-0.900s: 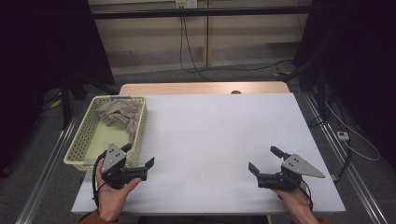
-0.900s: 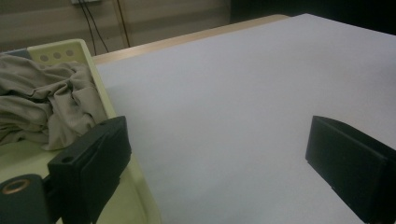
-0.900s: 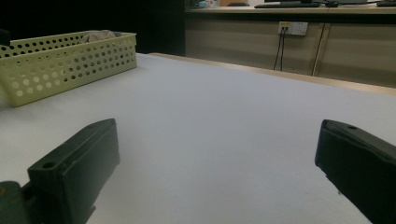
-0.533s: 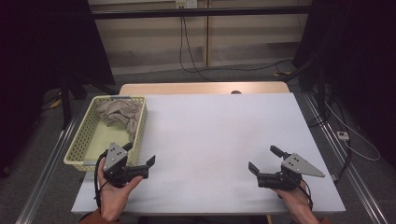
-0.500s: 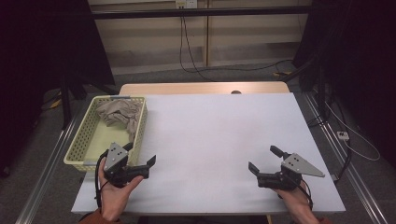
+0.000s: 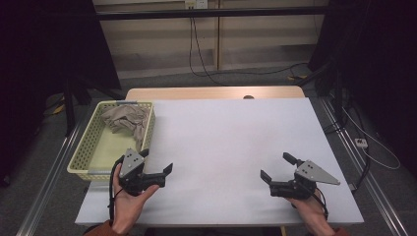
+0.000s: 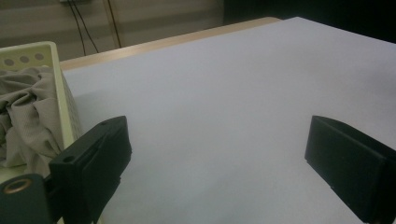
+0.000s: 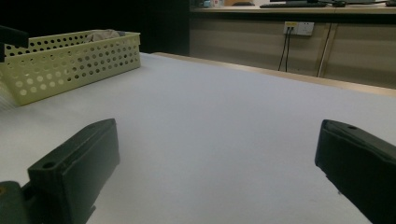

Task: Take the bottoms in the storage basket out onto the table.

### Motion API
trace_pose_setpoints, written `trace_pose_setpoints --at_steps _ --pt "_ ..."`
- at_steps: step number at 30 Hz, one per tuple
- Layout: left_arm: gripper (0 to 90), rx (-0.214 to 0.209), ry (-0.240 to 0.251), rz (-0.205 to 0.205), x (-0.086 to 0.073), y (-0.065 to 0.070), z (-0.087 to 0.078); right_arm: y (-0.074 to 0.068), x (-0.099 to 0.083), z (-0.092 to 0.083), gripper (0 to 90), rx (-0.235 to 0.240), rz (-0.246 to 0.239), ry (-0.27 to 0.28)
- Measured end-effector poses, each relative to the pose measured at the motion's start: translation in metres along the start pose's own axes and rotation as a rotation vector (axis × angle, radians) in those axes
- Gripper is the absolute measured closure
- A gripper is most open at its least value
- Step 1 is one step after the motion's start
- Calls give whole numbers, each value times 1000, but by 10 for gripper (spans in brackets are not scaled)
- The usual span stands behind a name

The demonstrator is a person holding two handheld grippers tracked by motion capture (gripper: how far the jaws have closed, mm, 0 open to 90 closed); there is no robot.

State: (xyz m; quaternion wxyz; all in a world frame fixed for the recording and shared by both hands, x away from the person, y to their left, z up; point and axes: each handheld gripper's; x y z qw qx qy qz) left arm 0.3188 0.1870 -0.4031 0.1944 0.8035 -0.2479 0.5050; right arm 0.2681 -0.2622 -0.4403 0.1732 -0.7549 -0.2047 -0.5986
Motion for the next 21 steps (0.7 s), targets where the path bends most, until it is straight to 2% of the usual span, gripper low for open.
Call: trace_pose_setpoints --at_steps 2,8,12,21 --pt "68 1 4 -6 3 -1 -2 0 0 1 0 6 -10 -1" --pt "68 8 16 -10 11 -3 1 0 0 3 0 11 -1 -3" --pt "67 12 14 1 14 -4 0 -1 2 5 0 17 -4 -2" --pt "60 1 4 -12 22 -7 -1 -2 2 6 0 29 -8 -5"
Point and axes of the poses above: each handheld gripper's, and its own axes: z roughly forward along the jaws, x roughly out of its top, y roughly to its right, and after that the axes turned 3 degrees about -z, right-handed
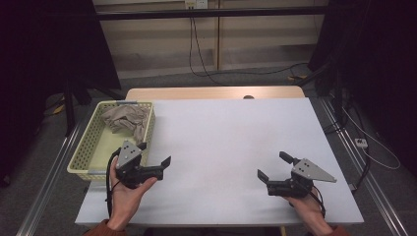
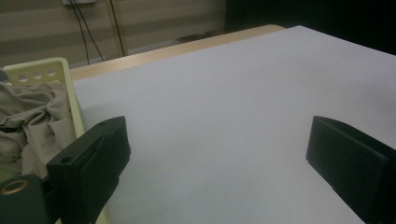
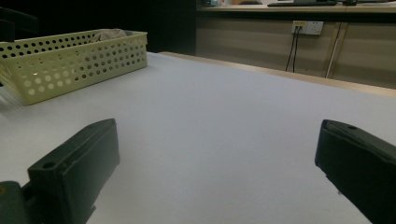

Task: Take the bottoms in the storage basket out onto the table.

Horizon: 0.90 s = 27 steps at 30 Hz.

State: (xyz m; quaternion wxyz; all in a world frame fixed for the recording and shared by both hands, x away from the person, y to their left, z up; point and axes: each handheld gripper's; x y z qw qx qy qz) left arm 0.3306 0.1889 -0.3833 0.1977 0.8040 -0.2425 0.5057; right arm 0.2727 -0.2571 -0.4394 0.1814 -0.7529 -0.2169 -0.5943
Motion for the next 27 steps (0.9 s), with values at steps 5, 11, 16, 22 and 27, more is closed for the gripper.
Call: trace_pose_setpoints --at_steps 5,11,16,22,27 --pt "59 -2 -5 4 6 -5 4 2 -1 1 0 -4 7 1" --pt "66 6 -4 10 15 -12 6 2 -1 2 0 -8 13 -1" --pt "61 9 -3 0 22 -17 5 2 -1 2 0 3 13 -8" --pt "48 23 -11 2 30 -26 5 3 -1 3 0 4 10 -11" --pt "49 42 -9 -14 39 -36 5 1 -1 2 0 9 10 -12"
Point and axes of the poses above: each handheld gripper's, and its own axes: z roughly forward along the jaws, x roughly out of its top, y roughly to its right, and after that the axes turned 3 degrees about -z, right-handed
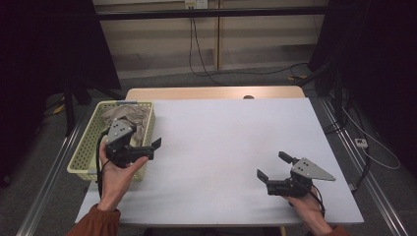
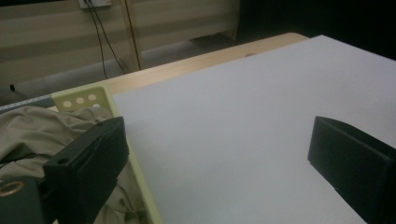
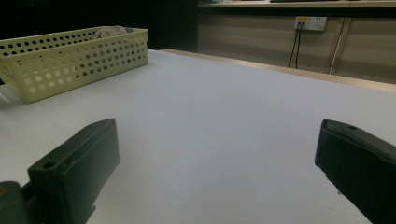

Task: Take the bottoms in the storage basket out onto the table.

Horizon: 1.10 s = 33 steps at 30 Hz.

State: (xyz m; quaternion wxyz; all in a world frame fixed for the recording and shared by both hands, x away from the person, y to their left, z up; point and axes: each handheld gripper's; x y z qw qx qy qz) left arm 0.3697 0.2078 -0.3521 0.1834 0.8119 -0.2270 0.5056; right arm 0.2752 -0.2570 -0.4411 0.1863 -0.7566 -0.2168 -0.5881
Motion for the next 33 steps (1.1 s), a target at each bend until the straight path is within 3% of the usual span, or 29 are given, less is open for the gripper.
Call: trace_pose_setpoints --at_steps 5,9,13,16,23,33 --pt "40 0 9 -27 8 -15 -3 1 -1 0 0 2 2 -9" --pt "44 32 -6 -57 11 -28 -6 0 -1 0 0 10 2 -11" --pt "44 67 -21 -61 14 -39 -4 0 -1 1 0 12 3 -13" --pt "54 77 -30 -75 15 -47 0 0 0 1 0 15 4 -11" --pt "58 112 -73 -66 19 -59 14 -1 0 4 0 26 3 -17" --pt "61 155 -162 -70 27 -78 38 -1 0 4 0 27 -2 -18"
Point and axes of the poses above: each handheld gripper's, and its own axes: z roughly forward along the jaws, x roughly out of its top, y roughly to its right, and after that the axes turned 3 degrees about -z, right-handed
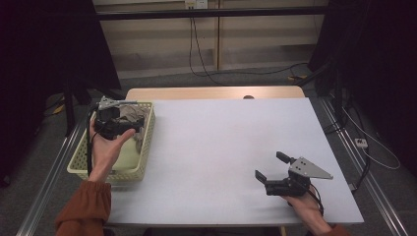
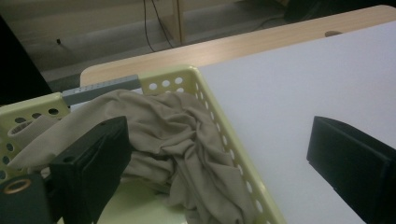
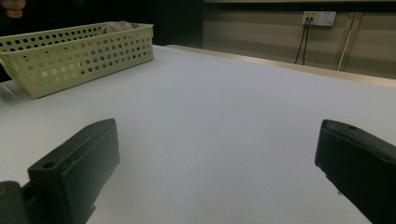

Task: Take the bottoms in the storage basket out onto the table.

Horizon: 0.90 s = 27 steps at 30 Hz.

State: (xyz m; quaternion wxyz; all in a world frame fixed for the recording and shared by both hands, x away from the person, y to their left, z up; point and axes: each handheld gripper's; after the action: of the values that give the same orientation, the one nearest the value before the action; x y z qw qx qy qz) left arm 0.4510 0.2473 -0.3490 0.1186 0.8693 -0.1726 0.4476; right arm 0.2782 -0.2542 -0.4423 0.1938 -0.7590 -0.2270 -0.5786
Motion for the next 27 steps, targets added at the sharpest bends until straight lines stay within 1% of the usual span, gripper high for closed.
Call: trace_pose_setpoints --at_steps 1,2,3,4,6,8,11,13,15,17,21,24,27 --pt "61 7 -5 -1 1 -2 2 0 0 0 0 0 0 0" --pt "62 9 -8 -11 3 -5 6 0 0 0 0 0 2 0" --pt "62 9 -8 -11 3 -5 6 0 0 0 0 0 5 0" --pt "62 19 -14 -12 5 -6 8 0 0 0 0 1 5 -1" --pt "61 18 -20 -21 7 -8 12 0 0 0 0 3 3 -5" --pt "59 17 -21 -20 10 -9 15 0 0 1 0 5 1 -7" --pt "53 20 -40 -24 12 -9 22 0 0 1 0 10 -1 -9" --pt "55 34 -51 -21 13 -10 27 -1 0 1 0 12 -2 -7" --pt "59 47 -61 -29 14 -11 32 0 -1 1 0 14 -2 -9" --pt "61 62 -70 -27 15 -12 38 -1 -1 1 0 15 -2 -9" --pt "74 82 -93 -46 15 -14 51 -1 -1 1 0 14 -4 -10" --pt "79 86 -107 -57 15 -14 58 -1 -1 1 0 18 -4 -10" --pt "85 116 -123 -45 14 -13 64 -1 -1 1 0 21 -6 -10"
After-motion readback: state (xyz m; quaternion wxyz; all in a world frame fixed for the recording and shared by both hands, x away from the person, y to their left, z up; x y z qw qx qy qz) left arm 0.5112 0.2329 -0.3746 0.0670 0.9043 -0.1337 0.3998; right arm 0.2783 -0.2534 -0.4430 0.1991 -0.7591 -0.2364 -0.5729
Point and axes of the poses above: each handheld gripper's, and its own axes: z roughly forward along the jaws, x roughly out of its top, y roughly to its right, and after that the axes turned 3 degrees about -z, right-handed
